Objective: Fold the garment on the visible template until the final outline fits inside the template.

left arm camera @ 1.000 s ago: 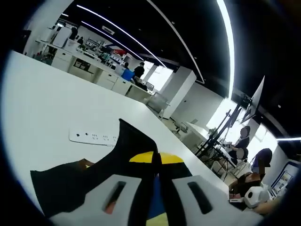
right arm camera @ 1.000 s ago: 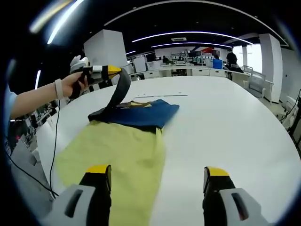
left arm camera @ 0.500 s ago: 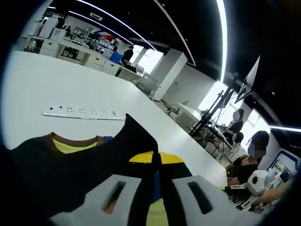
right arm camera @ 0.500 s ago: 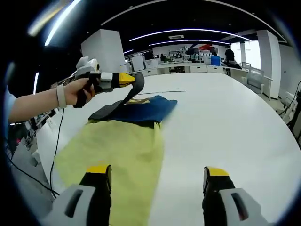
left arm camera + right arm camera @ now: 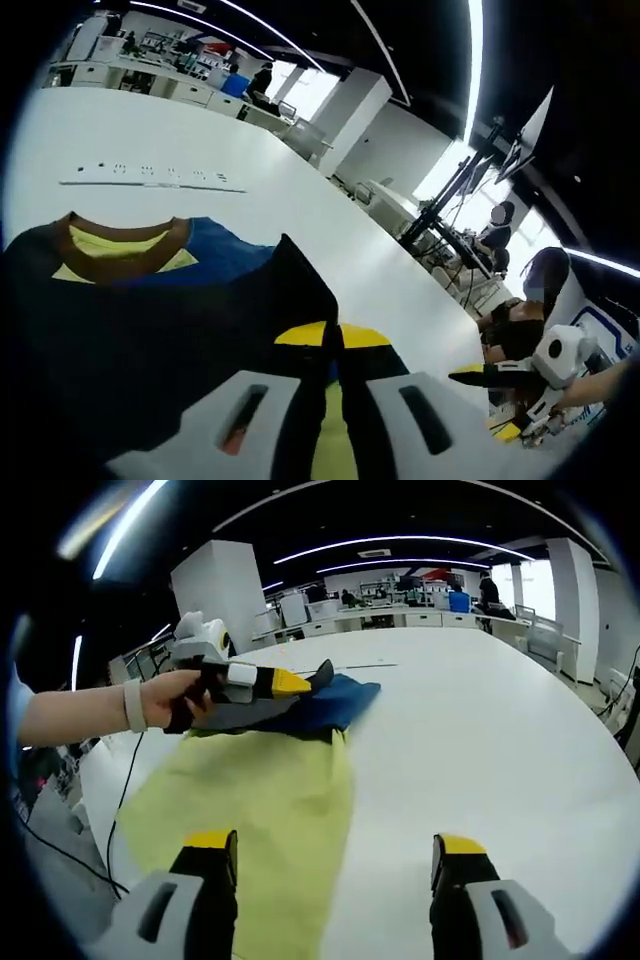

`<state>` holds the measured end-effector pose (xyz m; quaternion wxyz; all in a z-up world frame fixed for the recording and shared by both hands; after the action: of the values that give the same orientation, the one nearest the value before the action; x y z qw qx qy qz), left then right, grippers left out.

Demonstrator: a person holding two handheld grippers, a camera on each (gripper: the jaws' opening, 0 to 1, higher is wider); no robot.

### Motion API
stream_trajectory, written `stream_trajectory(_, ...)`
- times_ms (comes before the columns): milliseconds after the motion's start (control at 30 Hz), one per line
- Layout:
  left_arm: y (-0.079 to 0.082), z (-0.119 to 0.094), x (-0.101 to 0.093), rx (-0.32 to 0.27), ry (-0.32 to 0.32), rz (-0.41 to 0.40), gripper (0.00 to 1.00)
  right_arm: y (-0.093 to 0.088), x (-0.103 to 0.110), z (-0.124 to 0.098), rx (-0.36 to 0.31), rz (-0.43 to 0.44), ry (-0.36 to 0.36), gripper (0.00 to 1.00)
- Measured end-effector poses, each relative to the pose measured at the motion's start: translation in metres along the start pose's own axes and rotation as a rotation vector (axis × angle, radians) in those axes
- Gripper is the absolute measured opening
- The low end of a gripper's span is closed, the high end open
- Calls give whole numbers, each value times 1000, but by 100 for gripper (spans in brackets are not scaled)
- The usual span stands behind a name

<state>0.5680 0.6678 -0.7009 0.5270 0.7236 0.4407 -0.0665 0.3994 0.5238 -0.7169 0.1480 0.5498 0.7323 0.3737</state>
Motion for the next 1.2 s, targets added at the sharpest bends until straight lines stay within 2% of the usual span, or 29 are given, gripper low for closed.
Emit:
stream_trajectory(300,-21,6,6,34,6,-1,0,-1,0,0,4,0,-2,79)
stream_trajectory(567,-20,4,5,3,-4,51,5,-2,2,0,8,-1,1,79)
stream_trajectory(767,-17,-3,7,-17,-1,115,41,-1,3,0,5,-2,4,79)
stream_trajectory(967,-13,-12,14,-39,23,157,68,1,5,2,3,-5,10,80)
stream_trajectory(1067,-11,-17,16,-46,26,159,79,3,7,3,3,-12,13,80)
stream_trajectory(1200,-11,-24,16,-39,27,188,86,8,9,3,0,-22,17,80)
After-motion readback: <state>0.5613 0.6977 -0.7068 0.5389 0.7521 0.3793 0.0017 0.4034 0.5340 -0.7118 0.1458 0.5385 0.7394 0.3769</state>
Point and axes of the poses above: the point that each gripper's makers call its tool centre point, and the gripper's own axes: z roughly forward along the fingers, x roughly to its left, y roughly out of its top, the point moved 5 cm from there along -z, roughly backward along the fingers, and after that the axes turned 7 degrees about x, right-handed, at the moved point
